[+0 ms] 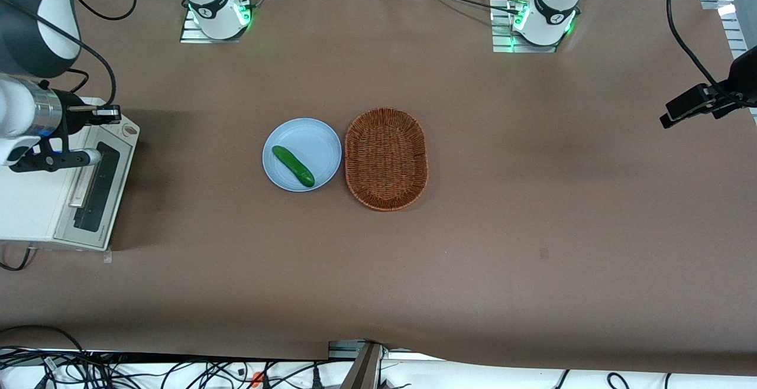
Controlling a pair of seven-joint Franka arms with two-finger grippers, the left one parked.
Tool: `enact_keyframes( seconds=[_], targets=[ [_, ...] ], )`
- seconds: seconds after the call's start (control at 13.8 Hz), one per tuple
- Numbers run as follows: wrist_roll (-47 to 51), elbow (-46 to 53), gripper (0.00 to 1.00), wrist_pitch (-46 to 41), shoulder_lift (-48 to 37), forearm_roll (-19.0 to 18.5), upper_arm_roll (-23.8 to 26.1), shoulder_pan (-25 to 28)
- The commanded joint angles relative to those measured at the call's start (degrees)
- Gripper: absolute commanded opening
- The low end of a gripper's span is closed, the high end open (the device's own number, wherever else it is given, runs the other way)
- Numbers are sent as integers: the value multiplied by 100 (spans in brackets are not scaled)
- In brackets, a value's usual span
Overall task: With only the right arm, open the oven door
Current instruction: 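Move the right gripper down toward the toaster oven's door handle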
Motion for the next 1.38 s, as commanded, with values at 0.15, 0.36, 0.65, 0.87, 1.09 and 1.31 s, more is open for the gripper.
enact_keyframes(
  seconds=[0.15, 0.36, 0.65, 0.87, 1.09, 1.31],
  targets=[
    [-357, -472, 0, 419, -32, -388, 31, 4],
    [-508, -517, 0, 630, 126, -626, 31, -5],
    [-788, -614, 0, 1060, 521, -1082, 5, -66],
    [-1227, -605, 0, 1482, 838, -1312, -22, -372],
    [-1650, -561, 0, 1711, 961, -1347, -30, -594],
    [-1817, -561, 0, 1922, 1040, -1584, -30, -681]
  ],
)
